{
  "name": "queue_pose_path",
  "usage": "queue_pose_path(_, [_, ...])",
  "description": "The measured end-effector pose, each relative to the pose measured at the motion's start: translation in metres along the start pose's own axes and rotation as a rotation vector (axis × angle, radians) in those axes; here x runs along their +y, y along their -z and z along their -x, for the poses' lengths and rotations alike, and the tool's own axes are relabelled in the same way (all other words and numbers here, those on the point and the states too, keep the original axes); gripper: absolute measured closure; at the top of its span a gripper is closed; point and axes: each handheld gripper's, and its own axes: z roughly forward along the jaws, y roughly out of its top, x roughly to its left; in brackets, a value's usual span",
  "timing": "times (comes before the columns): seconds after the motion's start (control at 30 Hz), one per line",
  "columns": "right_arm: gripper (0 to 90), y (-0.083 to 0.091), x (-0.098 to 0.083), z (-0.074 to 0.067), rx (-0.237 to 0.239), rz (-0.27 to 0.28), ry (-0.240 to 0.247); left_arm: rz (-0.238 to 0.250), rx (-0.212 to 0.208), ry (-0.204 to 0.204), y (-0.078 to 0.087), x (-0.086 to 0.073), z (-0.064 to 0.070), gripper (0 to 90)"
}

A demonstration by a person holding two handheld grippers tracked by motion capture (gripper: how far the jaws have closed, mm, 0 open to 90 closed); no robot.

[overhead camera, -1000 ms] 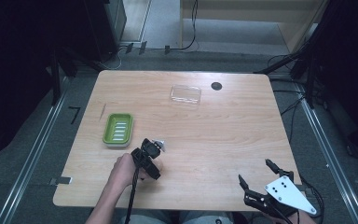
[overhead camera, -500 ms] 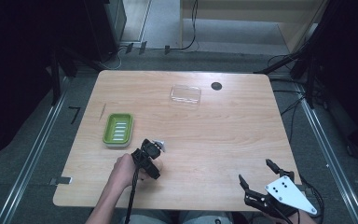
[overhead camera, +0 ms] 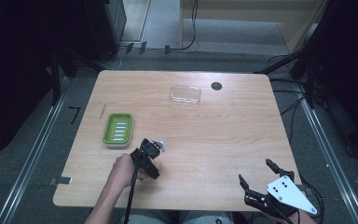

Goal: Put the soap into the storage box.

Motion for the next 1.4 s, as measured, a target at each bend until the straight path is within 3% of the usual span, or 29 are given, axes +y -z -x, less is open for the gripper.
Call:
queue_pose_path(0.43, [13.3, 0.000, 0.000, 0.000, -0.004, 0.001, 0.002, 0.004, 0.004, 0.014, 0.009, -0.008, -0.007, 33.4])
queue_pose_path(0.93, [13.3, 0.000, 0.000, -0.001, -0.005, 0.001, 0.002, 0.022, 0.005, 0.061, 0.017, -0.023, -0.025, 33.4])
queue_pose_path(1.4, [13.3, 0.000, 0.000, 0.000, -0.006, 0.001, 0.002, 0.005, -0.005, 0.094, 0.020, -0.032, -0.037, 33.4])
